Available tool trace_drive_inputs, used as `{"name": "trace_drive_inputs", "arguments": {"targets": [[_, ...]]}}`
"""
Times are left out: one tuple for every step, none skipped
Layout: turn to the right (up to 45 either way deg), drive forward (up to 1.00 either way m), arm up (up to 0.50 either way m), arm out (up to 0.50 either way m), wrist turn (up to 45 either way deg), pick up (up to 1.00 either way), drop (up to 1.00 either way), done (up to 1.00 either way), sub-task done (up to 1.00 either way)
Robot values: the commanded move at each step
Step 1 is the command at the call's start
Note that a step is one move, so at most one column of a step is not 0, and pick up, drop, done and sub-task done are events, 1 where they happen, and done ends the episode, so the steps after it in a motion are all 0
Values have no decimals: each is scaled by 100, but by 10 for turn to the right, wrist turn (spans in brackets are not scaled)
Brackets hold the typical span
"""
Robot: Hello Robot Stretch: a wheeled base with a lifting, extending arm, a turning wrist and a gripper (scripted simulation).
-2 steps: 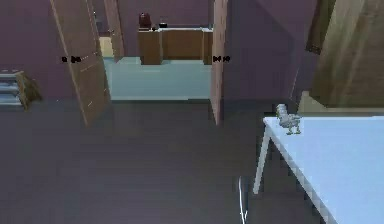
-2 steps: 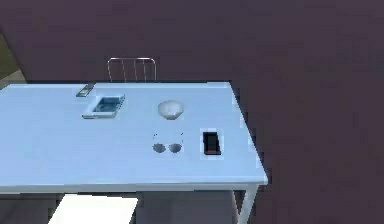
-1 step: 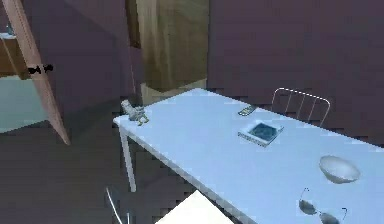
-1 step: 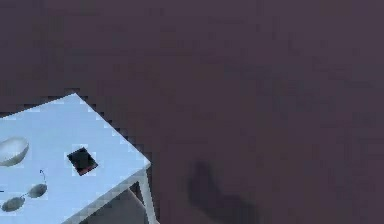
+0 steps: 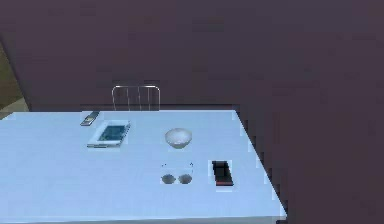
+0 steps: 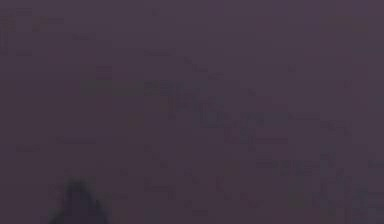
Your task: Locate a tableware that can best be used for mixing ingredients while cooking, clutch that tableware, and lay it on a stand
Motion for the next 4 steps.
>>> {"name": "trace_drive_inputs", "arguments": {"targets": [[240,0,0,0,0,0,0,0,0],[0,20,0,0,0,0,0,0,0],[-450,0,0,0,0,0,0,0,0],[-450,0,0,0,0,0,0,0,0]]}}
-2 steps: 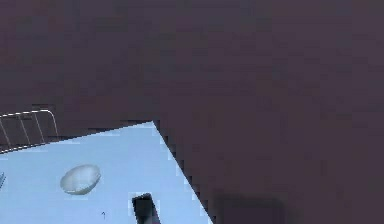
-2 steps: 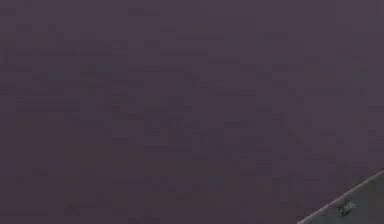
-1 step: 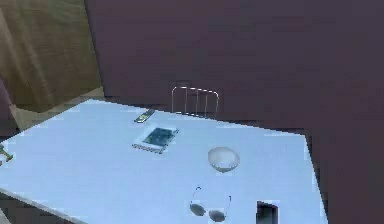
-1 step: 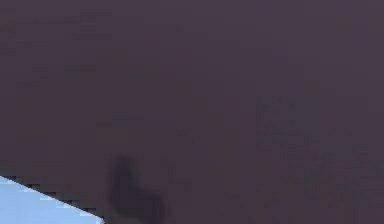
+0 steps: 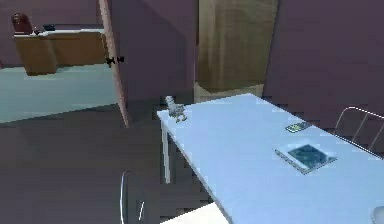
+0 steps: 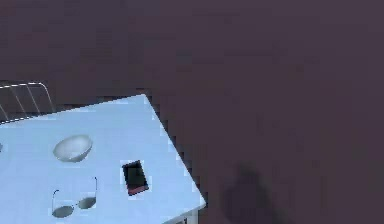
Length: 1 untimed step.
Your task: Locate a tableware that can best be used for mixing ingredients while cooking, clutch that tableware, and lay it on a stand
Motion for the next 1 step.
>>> {"name": "trace_drive_inputs", "arguments": {"targets": [[-300,0,0,0,0,0,0,0,0]]}}
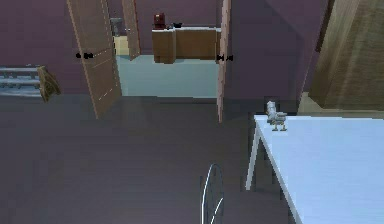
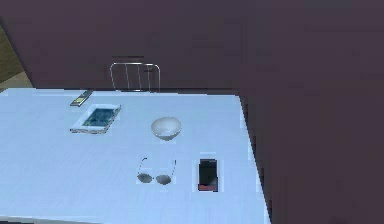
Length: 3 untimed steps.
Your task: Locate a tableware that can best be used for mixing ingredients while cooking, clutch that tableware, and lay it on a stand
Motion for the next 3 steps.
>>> {"name": "trace_drive_inputs", "arguments": {"targets": [[0,0,50,0,0,0,0,0,0],[0,0,38,0,0,0,0,0,0],[0,0,0,42,0,0,0,0,0]]}}
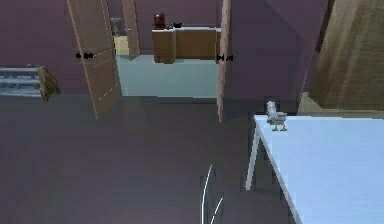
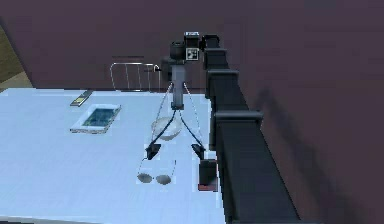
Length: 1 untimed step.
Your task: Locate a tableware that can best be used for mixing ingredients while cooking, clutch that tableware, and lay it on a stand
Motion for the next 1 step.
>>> {"name": "trace_drive_inputs", "arguments": {"targets": [[0,0,0,0,450,0,0,0,0]]}}
